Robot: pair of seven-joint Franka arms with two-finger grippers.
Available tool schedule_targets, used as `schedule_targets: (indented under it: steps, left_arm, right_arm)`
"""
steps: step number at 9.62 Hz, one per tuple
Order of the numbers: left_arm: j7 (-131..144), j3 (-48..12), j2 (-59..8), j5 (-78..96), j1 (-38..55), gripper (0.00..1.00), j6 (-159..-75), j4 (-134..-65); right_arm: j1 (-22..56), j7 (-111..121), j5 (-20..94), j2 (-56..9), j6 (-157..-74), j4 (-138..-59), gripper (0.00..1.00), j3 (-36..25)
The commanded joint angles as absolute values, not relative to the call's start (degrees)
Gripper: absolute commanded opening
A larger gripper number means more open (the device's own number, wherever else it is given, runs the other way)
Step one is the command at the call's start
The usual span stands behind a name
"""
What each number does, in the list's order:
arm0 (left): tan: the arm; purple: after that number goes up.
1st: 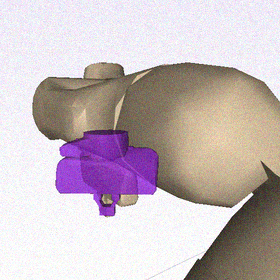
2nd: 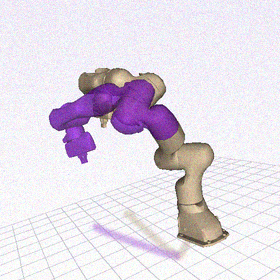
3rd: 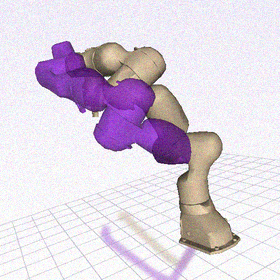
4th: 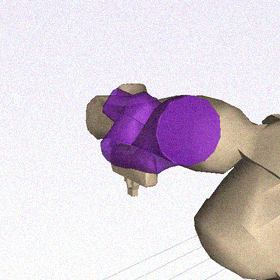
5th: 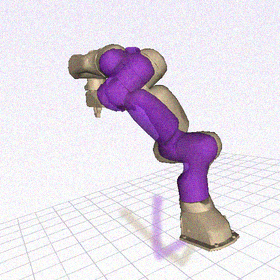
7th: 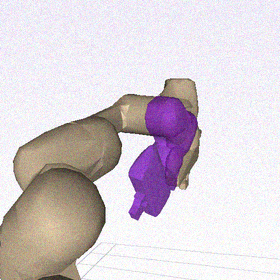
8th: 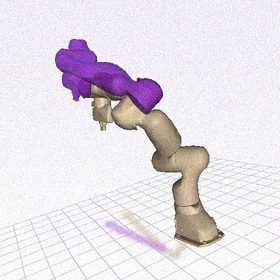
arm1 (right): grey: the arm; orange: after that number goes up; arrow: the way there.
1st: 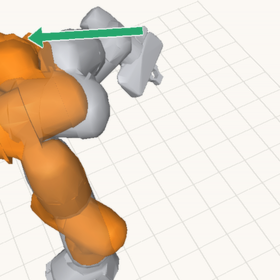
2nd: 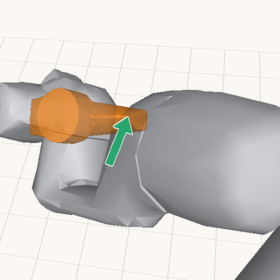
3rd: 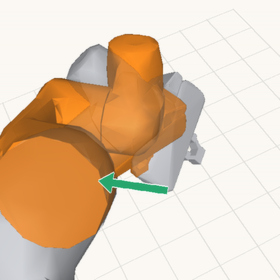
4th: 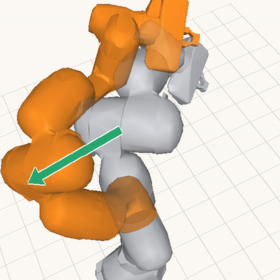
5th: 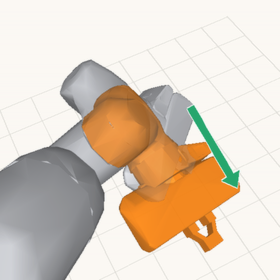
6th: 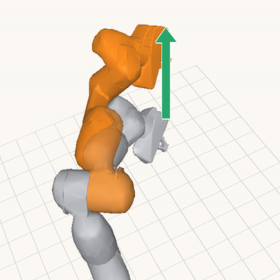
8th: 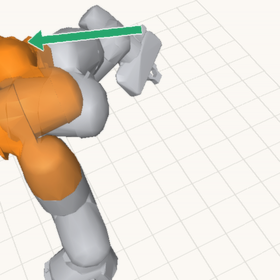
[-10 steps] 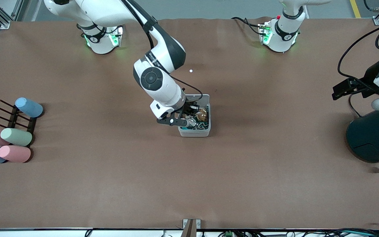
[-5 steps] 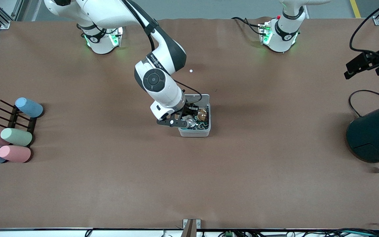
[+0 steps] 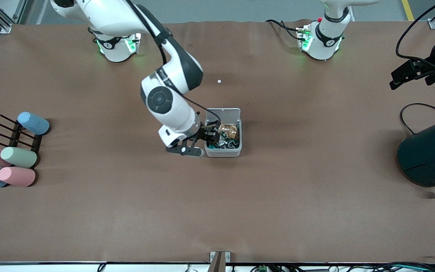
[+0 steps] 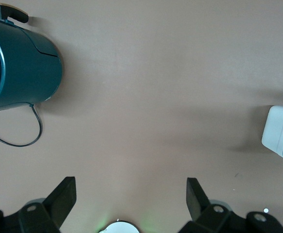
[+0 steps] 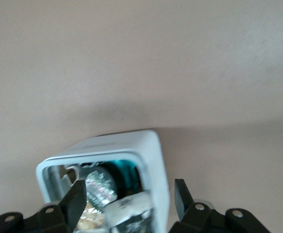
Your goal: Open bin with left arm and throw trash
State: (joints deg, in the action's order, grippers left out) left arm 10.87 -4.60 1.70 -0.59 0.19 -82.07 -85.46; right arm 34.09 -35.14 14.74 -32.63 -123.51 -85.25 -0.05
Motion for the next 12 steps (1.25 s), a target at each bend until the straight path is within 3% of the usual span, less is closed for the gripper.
schedule_targets:
  steps: [1,3,5,12]
  left_arm:
    - [11.1,-4.7,2.1,0.2,0.0,1.0,-82.7,-85.8]
    - [10.8,-4.7,2.1,0.2,-0.1,1.0,-82.6,-85.8]
    - [10.8,-4.8,2.4,0.3,0.0,1.0,-82.4,-85.7]
    - [10.8,-4.9,2.3,1.2,0.3,1.0,-82.7,-85.4]
  right_arm:
    - [29.1,-25.1,10.8,-29.8,-117.3,-86.0,0.81,-0.2]
    - [27.3,-22.5,0.2,-28.4,-113.6,-86.1,0.89,-1.8]
    - [23.3,-20.3,0.6,-23.6,-110.5,-86.3,1.0,-1.8]
    - [5.4,-9.2,0.8,-5.2,-95.8,-87.4,1.0,0.3]
